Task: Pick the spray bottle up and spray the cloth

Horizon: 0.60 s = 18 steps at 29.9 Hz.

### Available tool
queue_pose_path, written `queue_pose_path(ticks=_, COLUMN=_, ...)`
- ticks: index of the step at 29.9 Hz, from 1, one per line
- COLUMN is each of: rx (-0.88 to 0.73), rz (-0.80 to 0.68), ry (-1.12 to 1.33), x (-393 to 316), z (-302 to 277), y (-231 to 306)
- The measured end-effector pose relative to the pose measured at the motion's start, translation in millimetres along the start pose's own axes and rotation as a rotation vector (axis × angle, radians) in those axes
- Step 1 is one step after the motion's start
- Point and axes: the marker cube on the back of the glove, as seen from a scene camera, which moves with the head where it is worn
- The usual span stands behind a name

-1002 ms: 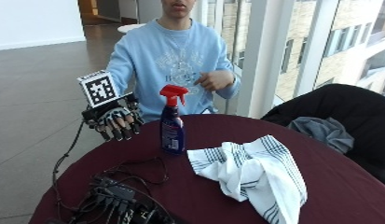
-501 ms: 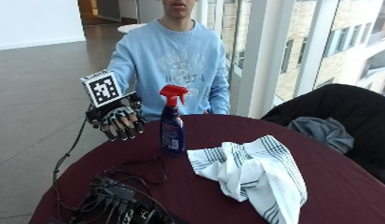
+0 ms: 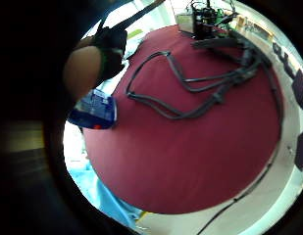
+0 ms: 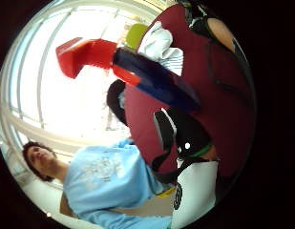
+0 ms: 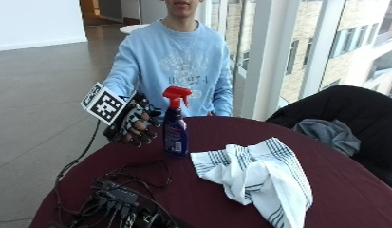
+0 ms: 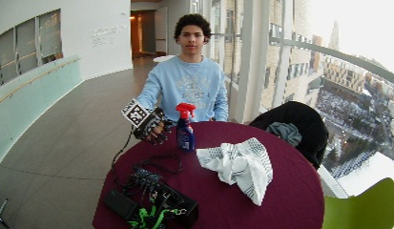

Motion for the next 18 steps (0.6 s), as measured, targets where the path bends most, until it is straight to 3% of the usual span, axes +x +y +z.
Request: queue_pose_path(ticks=18, rx=-0.011, rz=-0.036, ry=-0.421, x=-24, z=63, y=-42)
